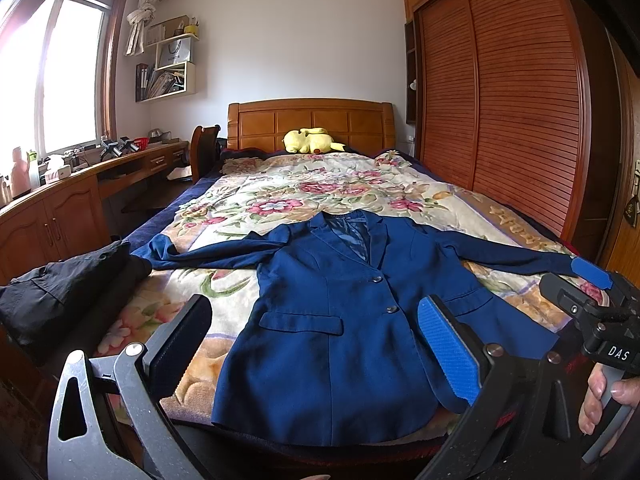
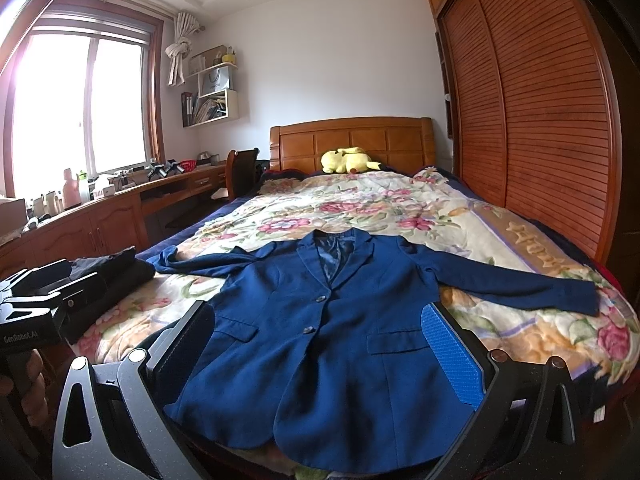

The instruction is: Fold large clothes

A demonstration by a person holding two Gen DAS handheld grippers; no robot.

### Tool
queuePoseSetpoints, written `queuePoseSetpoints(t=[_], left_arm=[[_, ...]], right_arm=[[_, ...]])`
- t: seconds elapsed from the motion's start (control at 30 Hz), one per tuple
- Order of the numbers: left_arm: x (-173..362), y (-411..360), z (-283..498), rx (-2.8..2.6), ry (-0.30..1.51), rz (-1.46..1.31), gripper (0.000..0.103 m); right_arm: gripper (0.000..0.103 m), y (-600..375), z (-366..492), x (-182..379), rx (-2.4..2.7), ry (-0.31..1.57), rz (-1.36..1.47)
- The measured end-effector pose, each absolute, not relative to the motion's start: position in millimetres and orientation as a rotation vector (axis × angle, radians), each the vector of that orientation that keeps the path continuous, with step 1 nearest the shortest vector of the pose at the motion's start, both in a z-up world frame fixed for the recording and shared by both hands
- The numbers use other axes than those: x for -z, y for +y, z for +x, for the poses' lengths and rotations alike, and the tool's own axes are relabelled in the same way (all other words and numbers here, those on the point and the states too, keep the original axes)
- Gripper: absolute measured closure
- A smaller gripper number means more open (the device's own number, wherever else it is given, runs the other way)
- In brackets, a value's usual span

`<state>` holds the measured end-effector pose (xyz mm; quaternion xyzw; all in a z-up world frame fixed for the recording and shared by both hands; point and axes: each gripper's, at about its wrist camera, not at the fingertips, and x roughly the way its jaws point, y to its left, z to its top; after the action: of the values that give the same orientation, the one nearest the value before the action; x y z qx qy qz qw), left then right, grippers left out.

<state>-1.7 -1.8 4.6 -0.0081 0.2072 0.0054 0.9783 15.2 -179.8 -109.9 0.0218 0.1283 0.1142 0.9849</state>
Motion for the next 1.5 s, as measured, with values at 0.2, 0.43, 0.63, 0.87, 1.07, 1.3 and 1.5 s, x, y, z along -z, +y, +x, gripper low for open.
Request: queuePoseSetpoints(t=[0.2,0.43,0.63,0.87,1.07,1.3,1.5], left_arm=[[-4.3,-1.6,-1.7,-0.01,0.416,-0.016,0.0],[-4.2,-1.7,-1.7,-0.01,0.416,-0.016,0.0],[-4.1,-2.0,-1.7,-0.011,0.416,-0.015,0.0],[-4.1,-2.0,-1.9,-0.015,0.418,-0.014,0.0],[-7.8,3.4,0.8,-0.022,0.431,-0.021,0.0],[3.2,17.8,9.0,-0.039,0.446,-0.027,0.0],[12.3,33.1,19.1,-0.063,0.456,-0.031,0.0]], right_arm=[[0.0,-179.6,15.3,110.0,-0.228,0.257,0.044],[0.0,-179.4,15.1,109.8,-0.228,0.256,0.044],[0.0,-179.3,15.2,109.9,-0.229,0.257,0.044],[0.0,-177.6,16.9,112.5,-0.232,0.263,0.041],[0.0,-174.8,22.2,116.3,-0.243,0.288,0.042],[0.0,-169.5,30.7,116.2,-0.263,0.307,0.035],[0.0,-162.1,43.0,114.7,-0.295,0.317,0.021]])
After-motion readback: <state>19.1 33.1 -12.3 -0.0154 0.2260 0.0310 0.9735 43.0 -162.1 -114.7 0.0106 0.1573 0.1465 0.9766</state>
